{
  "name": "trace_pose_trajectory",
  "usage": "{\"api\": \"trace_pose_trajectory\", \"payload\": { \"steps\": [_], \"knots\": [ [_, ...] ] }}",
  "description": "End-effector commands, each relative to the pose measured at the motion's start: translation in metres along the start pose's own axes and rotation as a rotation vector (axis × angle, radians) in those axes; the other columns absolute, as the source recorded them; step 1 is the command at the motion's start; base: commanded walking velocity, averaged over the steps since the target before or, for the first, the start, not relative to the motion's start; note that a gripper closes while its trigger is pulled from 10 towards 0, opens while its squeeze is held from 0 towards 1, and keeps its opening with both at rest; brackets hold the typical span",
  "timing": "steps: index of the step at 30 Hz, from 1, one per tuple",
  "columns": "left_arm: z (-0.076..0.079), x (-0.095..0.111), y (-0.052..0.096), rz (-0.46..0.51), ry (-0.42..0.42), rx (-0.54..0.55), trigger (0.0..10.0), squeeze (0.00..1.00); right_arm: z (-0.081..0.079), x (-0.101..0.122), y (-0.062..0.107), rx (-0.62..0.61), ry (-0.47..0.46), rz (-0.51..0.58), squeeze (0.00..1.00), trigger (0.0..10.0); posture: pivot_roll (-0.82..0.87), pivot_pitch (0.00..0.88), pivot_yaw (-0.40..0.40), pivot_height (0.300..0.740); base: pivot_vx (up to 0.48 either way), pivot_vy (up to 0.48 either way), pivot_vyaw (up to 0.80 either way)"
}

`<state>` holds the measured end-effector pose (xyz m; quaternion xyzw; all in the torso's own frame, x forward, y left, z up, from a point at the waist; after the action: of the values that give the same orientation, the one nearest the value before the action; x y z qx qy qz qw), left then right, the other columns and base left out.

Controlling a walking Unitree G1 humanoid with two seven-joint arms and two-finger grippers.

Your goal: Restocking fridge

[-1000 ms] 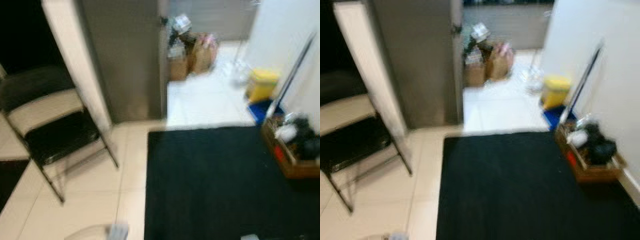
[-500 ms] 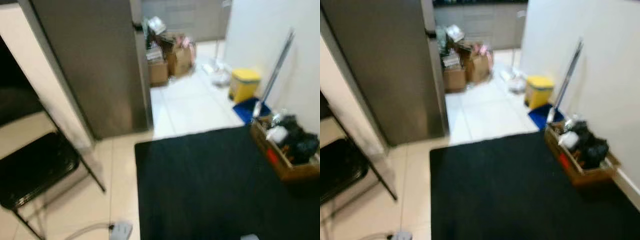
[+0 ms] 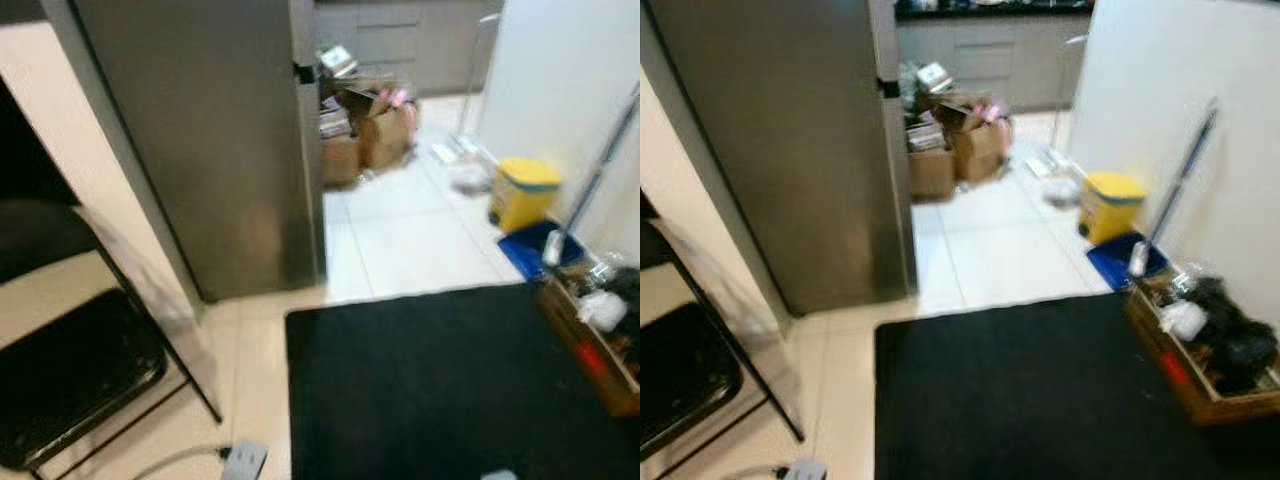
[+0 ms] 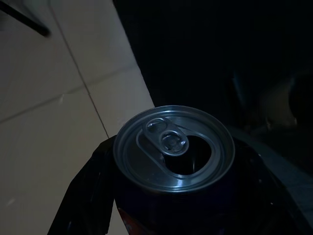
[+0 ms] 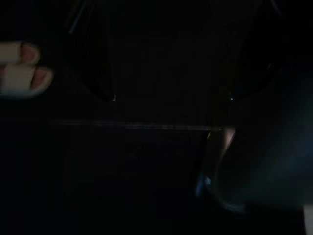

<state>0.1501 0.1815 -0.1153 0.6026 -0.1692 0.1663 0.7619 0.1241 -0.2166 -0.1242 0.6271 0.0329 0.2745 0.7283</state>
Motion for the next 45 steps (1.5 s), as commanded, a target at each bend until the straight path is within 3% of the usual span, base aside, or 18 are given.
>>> {"api": "trace_pose_trajectory", "payload": {
  "steps": [1, 45],
  "knots": [
    [0.0023, -0.01, 0.0007, -0.031, 0.012, -0.015, 10.0, 0.0, -0.0033, 0.0005, -0.0003, 0.007, -0.008, 0.001, 0.0, 10.0, 0.05, 0.0, 0.004, 0.74, 0.386, 0.0, 0.0],
    [0.0023, -0.0109, 0.0009, -0.033, 0.013, -0.018, 10.0, 0.0, -0.0045, 0.0021, -0.0001, 0.027, -0.032, 0.023, 0.0, 10.0, 0.05, 0.0, 0.005, 0.74, 0.388, 0.0, -0.08]
  ]
}}
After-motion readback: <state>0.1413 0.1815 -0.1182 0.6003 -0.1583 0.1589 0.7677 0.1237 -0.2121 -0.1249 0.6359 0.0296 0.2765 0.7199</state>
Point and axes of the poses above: a point about 5 cm out from each wrist's last joint towards the gripper, its own y axis pointing back from the gripper into the wrist, its own x axis along the axis of the wrist's last joint, z = x × y, the point moved 2 cm from there along -y, pointing out of the wrist towards the gripper, and after that the axes turned 14 degrees about y, right-handed, at the moved point
